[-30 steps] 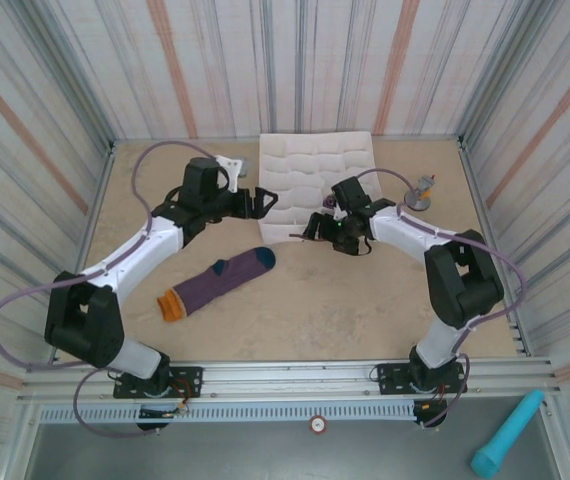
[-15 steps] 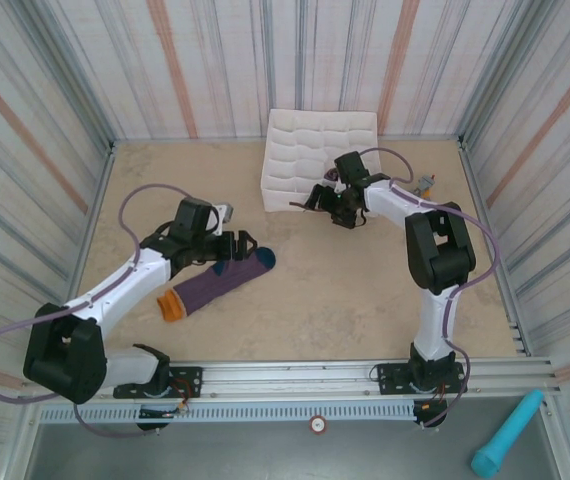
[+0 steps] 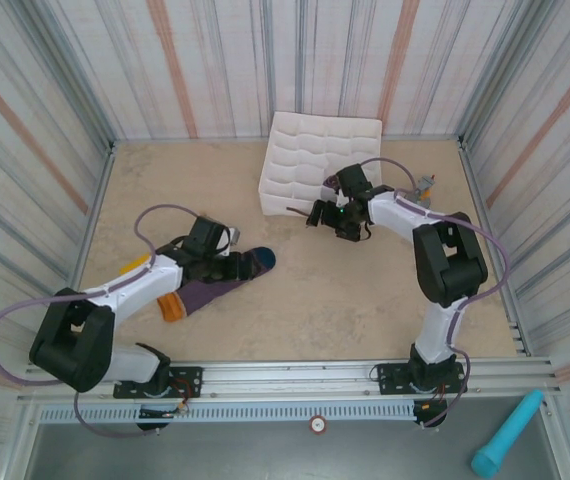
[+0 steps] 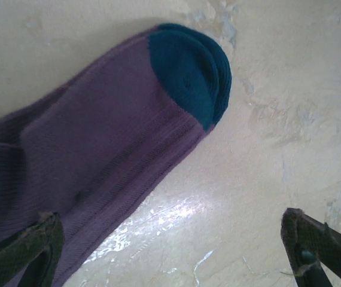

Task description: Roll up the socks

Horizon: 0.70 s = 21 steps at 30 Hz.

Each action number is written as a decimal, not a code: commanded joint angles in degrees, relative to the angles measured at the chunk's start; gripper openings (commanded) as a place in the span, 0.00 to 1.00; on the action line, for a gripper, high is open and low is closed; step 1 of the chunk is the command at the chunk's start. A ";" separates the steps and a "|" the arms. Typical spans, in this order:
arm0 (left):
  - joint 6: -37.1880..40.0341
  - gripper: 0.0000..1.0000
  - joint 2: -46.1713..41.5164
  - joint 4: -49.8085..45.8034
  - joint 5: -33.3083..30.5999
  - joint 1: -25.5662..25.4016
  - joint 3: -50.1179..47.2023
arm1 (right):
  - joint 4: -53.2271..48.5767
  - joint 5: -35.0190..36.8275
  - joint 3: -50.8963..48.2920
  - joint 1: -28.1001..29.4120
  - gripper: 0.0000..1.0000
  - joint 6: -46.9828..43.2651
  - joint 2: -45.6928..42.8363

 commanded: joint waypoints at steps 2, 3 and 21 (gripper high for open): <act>-2.16 0.96 0.60 4.54 0.10 -0.50 -2.96 | 4.01 -0.08 -6.62 2.64 0.99 0.77 -6.88; -2.16 0.96 0.78 5.41 0.12 -0.51 -3.53 | 4.69 0.36 -8.04 3.06 0.99 0.91 -8.18; -5.08 0.95 12.63 16.73 3.30 -3.47 -3.96 | 1.05 3.71 -12.66 -0.77 0.99 -1.00 -16.87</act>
